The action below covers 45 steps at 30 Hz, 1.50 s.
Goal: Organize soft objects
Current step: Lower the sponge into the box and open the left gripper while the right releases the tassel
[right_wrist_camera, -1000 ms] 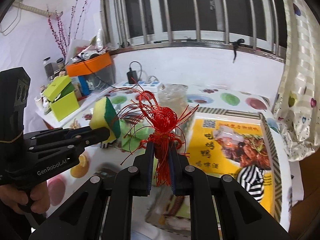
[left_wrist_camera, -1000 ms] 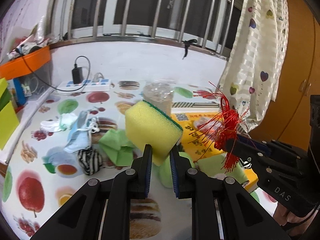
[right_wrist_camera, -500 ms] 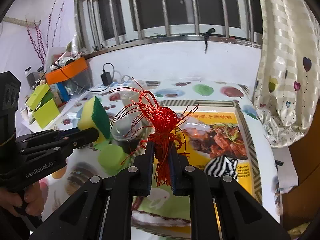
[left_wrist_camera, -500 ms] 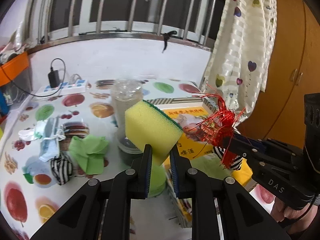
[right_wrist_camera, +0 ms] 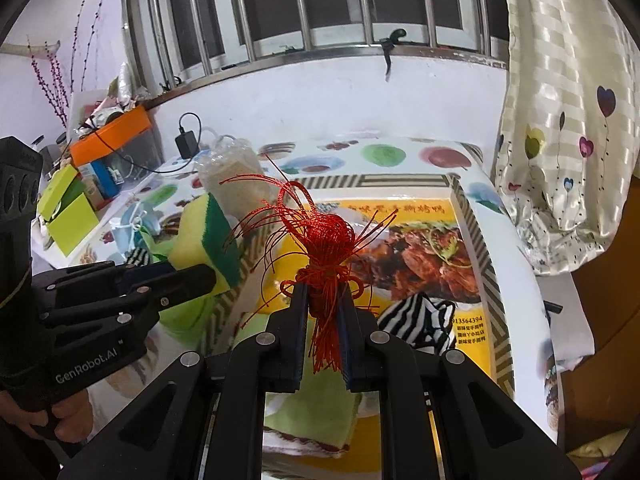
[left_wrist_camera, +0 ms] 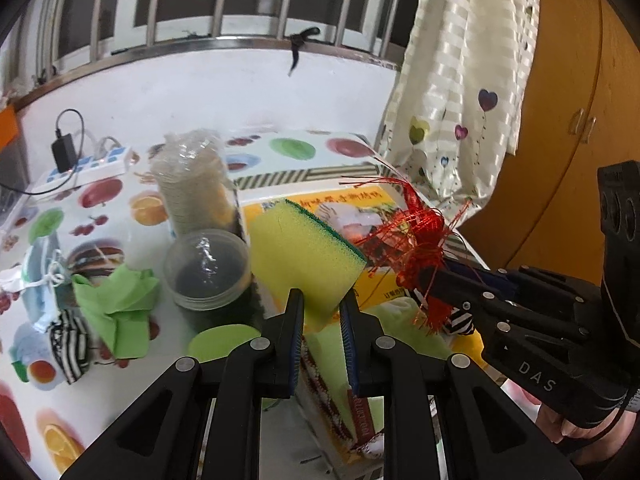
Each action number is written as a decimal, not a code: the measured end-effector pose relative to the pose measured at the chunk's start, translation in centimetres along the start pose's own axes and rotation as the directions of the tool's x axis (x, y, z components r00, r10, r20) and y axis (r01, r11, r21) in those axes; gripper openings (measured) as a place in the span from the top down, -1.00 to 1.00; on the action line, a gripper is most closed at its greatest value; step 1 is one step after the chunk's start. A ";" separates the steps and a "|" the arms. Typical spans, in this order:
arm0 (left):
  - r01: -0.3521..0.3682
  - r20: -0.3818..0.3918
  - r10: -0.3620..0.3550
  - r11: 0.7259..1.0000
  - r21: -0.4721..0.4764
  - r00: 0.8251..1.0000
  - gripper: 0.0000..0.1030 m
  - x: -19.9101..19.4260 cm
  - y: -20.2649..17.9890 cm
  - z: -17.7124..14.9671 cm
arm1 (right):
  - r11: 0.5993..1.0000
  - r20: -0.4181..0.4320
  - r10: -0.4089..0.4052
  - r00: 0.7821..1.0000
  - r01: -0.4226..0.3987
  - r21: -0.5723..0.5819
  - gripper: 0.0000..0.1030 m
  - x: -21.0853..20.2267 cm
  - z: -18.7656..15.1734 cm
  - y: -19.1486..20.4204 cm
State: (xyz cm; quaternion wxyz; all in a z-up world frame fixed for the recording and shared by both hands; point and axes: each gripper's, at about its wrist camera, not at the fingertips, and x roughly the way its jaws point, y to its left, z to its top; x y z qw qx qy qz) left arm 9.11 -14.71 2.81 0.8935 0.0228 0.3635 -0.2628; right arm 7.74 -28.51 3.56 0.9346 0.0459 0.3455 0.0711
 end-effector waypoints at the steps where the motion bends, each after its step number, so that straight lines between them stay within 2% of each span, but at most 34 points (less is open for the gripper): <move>1: 0.003 -0.007 -0.003 1.000 0.003 1.000 0.67 0.4 -0.1 0.0 | 1.000 -0.006 -0.002 1.000 0.002 0.001 0.71 0.2 0.0 -0.2; 19: 0.020 -0.087 -0.018 1.000 0.021 0.996 0.66 4.6 -0.6 -0.1 | 1.000 -0.083 -0.015 0.996 0.015 -0.005 0.71 3.3 -0.3 -1.3; 24: 0.011 -0.089 -0.008 0.999 0.031 0.996 0.57 5.0 -0.6 0.0 | 1.000 -0.091 -0.024 0.996 0.024 -0.005 0.69 3.6 -0.4 -1.5; 28: 0.021 -0.088 -0.018 0.999 0.027 0.996 0.48 4.9 -0.6 0.1 | 1.000 -0.077 -0.028 0.997 0.027 -0.013 0.61 3.3 -0.3 -1.3; 45: 0.017 -0.030 -0.016 0.999 0.034 0.999 0.47 1.2 -0.8 0.0 | 0.999 -0.028 -0.034 0.999 0.034 -0.021 0.60 0.8 0.0 -0.4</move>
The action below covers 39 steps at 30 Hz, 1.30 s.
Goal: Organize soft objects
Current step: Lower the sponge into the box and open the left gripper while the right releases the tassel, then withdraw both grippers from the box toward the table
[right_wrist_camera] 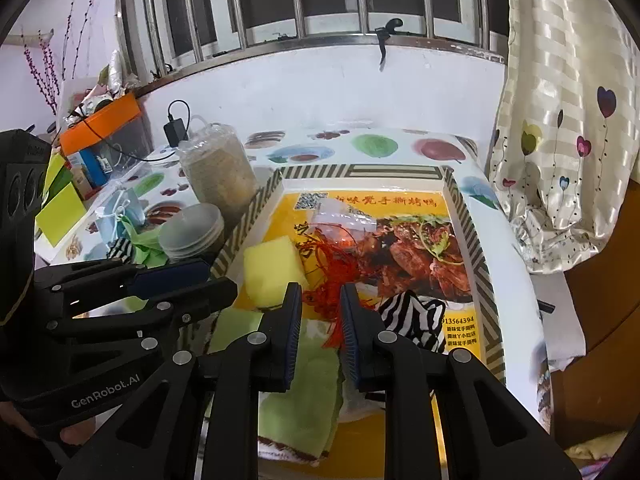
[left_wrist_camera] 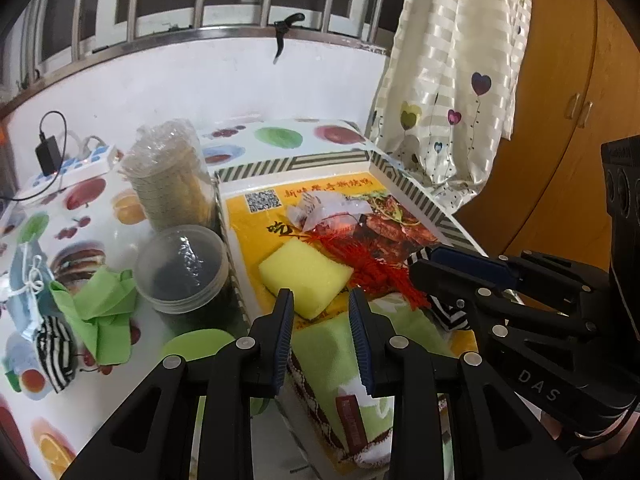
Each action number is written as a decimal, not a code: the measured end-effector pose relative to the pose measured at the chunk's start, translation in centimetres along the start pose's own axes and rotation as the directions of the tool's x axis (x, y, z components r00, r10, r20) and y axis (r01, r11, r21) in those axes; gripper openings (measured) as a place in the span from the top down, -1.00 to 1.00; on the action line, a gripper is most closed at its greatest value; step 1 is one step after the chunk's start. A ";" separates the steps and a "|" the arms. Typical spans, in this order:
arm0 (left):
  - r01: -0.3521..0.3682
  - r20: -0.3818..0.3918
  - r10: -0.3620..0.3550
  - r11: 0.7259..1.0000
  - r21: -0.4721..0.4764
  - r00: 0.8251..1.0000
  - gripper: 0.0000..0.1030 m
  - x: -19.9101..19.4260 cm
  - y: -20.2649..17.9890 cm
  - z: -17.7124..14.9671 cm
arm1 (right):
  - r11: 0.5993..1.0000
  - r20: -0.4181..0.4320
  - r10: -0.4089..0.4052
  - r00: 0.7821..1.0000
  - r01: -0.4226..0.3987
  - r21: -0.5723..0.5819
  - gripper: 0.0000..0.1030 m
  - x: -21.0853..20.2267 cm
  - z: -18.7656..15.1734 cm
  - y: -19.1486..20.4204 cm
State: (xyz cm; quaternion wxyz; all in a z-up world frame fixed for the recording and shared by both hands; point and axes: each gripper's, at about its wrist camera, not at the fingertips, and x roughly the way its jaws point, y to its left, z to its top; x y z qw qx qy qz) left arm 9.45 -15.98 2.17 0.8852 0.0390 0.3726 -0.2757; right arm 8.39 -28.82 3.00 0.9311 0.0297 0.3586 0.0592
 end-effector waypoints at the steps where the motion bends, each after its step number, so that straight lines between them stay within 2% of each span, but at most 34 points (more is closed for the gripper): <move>1: -0.002 0.005 0.002 1.000 -0.001 1.000 0.47 -0.4 0.0 0.0 | 1.000 0.004 0.002 1.000 -0.002 -0.002 0.59 -0.2 0.0 0.1; 3: -0.004 0.012 0.004 1.000 -0.001 1.000 0.47 -0.8 0.0 0.0 | 1.000 0.014 0.002 1.000 -0.002 -0.008 0.57 -0.6 0.0 0.4; 7: -0.008 0.026 0.008 1.000 -0.004 1.000 0.48 -1.8 0.0 -0.2 | 1.000 0.034 0.002 0.999 -0.001 -0.016 0.29 -1.5 0.1 1.0; 8: -0.009 0.029 0.009 1.000 -0.005 1.000 0.48 -1.9 0.0 -0.2 | 1.000 0.038 0.002 0.999 -0.001 -0.018 0.28 -1.6 0.1 1.1; 39: -0.049 0.085 0.054 0.997 -0.068 0.995 0.48 -6.5 2.3 -2.0 | 0.995 0.070 0.039 0.997 -0.033 -0.092 0.28 -4.1 0.0 4.7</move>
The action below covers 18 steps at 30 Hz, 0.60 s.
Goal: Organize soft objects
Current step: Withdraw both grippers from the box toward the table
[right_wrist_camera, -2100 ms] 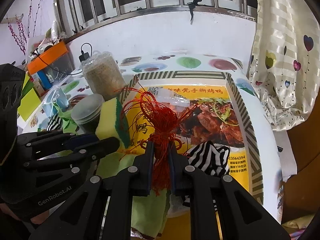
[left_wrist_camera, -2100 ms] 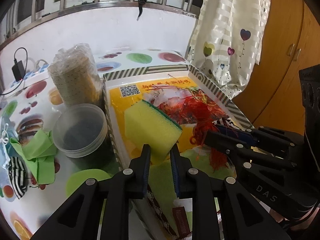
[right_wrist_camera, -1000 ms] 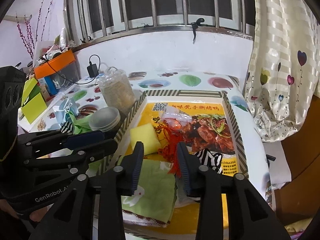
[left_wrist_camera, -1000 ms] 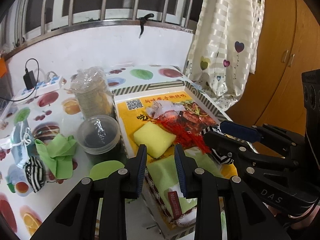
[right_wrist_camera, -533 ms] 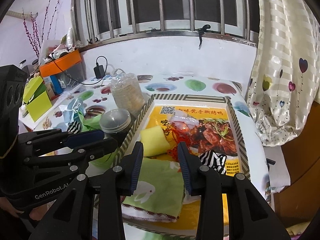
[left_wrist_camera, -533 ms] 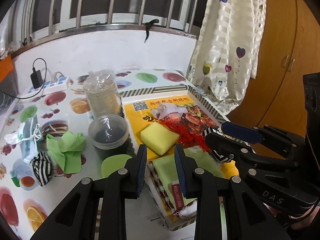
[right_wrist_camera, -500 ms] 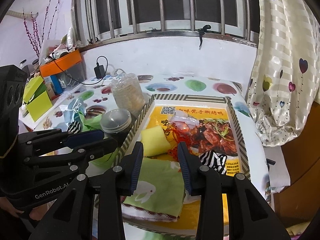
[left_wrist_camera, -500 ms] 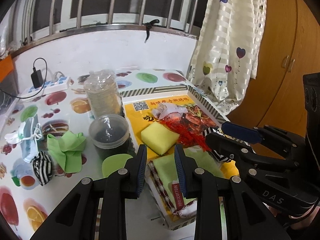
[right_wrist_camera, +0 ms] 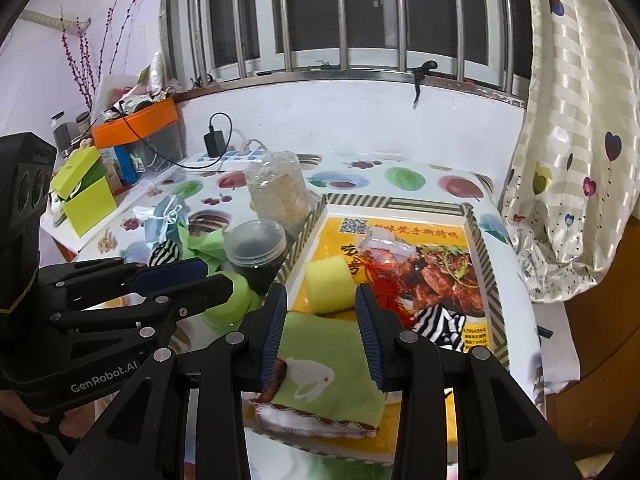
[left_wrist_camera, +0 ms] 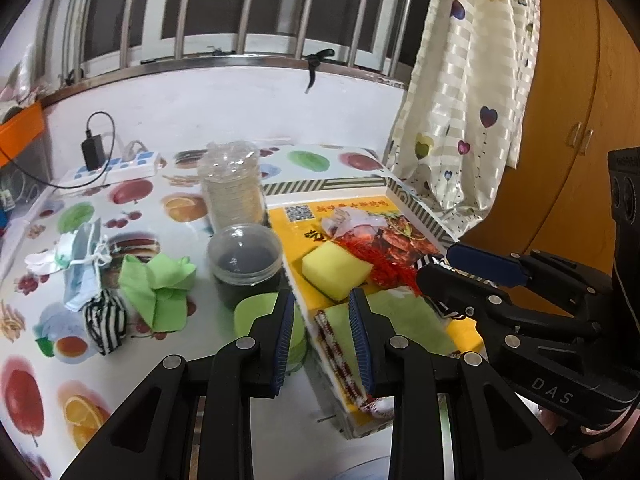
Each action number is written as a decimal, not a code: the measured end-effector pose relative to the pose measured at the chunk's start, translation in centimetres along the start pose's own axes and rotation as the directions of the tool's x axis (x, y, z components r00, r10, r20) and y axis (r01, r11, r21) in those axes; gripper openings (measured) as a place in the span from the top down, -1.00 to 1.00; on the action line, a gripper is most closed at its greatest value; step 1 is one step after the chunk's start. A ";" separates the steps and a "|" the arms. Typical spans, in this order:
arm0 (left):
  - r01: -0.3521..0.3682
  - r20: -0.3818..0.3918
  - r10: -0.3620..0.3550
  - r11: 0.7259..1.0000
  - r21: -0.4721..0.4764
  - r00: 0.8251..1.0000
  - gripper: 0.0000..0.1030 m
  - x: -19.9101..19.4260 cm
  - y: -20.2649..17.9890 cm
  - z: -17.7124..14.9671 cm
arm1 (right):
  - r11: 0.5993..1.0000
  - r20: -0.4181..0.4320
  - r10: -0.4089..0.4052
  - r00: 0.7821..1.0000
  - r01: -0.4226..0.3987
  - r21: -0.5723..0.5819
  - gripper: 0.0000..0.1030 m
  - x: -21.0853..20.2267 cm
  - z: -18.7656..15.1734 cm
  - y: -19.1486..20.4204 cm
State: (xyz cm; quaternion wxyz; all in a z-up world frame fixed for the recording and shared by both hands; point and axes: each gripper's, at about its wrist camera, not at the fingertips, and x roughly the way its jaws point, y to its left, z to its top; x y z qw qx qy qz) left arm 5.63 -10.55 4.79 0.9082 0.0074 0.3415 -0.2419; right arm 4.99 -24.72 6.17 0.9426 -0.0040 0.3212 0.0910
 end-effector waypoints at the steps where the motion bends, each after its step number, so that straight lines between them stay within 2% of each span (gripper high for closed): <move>1: -0.004 0.000 0.004 1.000 -0.004 1.000 0.48 -0.1 0.2 -0.1 | 1.000 0.000 0.005 1.000 -0.005 -0.003 0.28 0.0 0.0 0.2; 18: -0.090 0.003 0.091 0.991 -0.103 0.996 0.47 -2.2 5.3 -1.7 | 0.994 -0.006 0.090 0.996 -0.090 -0.066 0.28 0.6 0.5 4.3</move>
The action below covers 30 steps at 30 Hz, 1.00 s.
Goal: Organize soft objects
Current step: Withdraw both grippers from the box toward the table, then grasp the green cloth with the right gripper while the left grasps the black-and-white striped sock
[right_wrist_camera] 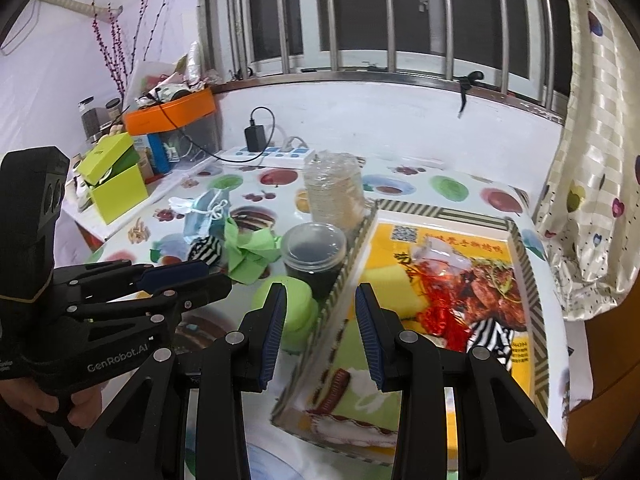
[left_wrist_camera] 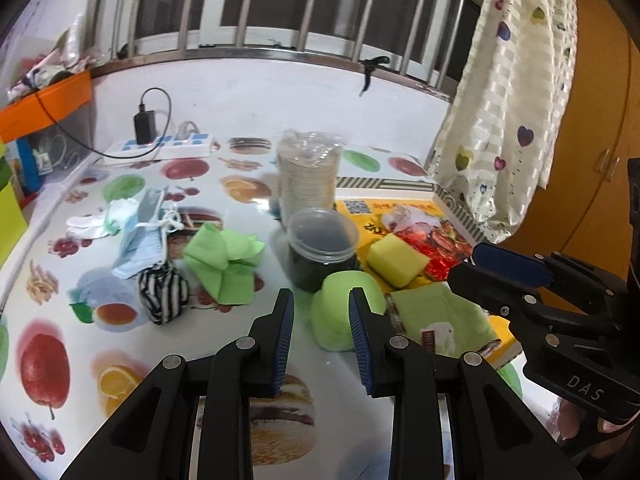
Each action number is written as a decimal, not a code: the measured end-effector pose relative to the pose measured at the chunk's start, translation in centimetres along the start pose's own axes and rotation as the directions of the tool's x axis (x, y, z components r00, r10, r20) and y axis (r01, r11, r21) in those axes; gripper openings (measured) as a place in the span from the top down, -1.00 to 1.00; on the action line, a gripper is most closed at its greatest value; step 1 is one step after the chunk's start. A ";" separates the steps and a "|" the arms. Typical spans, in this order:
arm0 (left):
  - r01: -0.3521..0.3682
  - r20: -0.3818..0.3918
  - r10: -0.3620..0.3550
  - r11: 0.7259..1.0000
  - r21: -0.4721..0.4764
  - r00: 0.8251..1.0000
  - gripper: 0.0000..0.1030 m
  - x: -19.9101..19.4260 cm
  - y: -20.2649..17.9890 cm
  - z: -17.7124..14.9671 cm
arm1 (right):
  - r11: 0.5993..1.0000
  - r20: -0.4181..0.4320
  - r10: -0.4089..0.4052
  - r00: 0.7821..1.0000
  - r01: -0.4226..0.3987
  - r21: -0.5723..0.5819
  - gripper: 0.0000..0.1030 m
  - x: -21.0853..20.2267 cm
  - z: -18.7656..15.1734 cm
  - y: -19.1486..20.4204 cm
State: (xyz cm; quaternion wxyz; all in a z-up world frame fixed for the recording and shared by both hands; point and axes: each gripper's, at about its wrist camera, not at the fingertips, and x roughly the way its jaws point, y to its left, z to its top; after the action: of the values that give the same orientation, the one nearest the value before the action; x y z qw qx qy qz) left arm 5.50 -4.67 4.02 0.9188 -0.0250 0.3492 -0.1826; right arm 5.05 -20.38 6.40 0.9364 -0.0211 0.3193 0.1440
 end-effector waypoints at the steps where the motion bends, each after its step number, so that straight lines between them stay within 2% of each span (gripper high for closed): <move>1: -0.003 0.001 0.003 1.000 -0.003 1.000 0.47 -0.1 0.2 0.0 | 1.000 -0.001 0.006 1.000 -0.006 -0.004 0.28 0.1 0.1 0.3; 30: -0.101 -0.014 0.100 0.990 -0.101 0.995 0.47 -0.9 5.9 -1.2 | 0.987 -0.057 0.105 0.993 -0.111 -0.117 0.28 3.4 1.2 6.1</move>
State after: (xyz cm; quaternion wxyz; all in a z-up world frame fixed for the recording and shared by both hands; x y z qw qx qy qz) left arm 5.93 1.22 2.65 0.9228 -0.0535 0.3628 -0.1180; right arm 6.63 -13.49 5.59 0.9158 -0.0636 0.3346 0.2128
